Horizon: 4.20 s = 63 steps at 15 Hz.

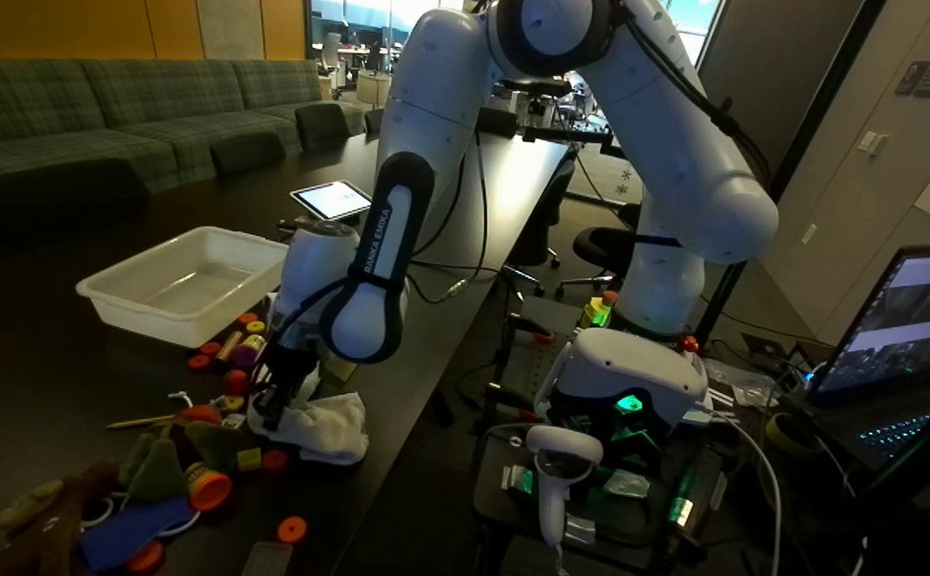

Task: Pick up the towel from the table, sweep the objects to the left and put the towel in the plastic container.

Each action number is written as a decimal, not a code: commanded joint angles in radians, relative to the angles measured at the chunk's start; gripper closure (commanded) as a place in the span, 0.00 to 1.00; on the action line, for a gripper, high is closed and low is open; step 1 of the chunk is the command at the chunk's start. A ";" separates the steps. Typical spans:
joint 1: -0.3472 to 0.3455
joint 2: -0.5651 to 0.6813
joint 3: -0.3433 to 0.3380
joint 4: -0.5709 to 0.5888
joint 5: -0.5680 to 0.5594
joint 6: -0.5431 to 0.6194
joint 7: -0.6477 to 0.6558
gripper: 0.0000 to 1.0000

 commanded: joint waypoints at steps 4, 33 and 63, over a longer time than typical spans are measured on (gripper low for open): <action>-0.154 -0.231 -0.021 -0.237 -0.010 0.075 -0.072 0.94; 0.073 0.300 -0.551 0.431 0.002 -0.021 -0.063 0.94; 0.474 0.410 -0.579 0.646 -0.029 -0.156 0.373 0.94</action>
